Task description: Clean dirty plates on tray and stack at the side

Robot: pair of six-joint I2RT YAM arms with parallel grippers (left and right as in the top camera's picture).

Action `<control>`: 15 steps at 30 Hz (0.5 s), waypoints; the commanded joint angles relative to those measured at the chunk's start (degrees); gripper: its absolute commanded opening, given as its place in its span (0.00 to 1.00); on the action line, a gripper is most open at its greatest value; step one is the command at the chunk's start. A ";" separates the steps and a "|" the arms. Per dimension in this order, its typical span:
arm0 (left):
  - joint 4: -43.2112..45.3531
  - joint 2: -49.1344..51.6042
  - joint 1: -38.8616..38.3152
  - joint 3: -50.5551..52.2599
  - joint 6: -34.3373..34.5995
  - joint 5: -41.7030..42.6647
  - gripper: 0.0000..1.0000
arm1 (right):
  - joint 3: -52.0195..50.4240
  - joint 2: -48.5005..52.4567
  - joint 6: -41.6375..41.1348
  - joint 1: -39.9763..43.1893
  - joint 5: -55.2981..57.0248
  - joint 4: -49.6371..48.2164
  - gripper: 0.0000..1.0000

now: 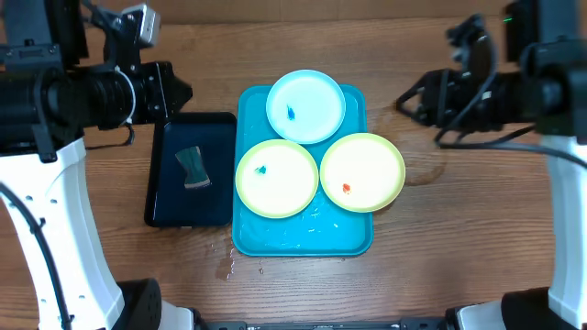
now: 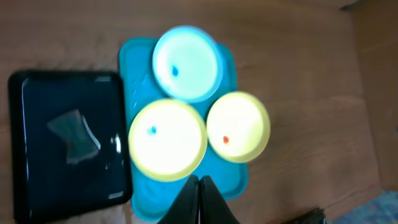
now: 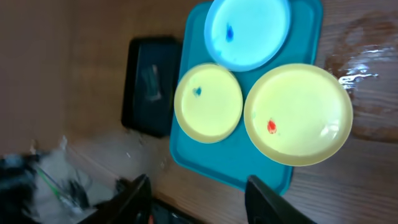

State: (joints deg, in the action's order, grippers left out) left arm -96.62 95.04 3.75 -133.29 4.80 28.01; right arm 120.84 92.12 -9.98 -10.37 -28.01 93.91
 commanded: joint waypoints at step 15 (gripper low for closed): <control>-0.02 -5.49 -1.55 29.07 7.45 -17.55 0.15 | -39.12 -0.63 -15.80 -22.27 16.74 -33.07 0.52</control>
State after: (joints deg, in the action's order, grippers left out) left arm -96.66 91.77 2.33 -107.57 10.37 13.78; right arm 87.31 91.59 -22.76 -30.70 -15.57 65.47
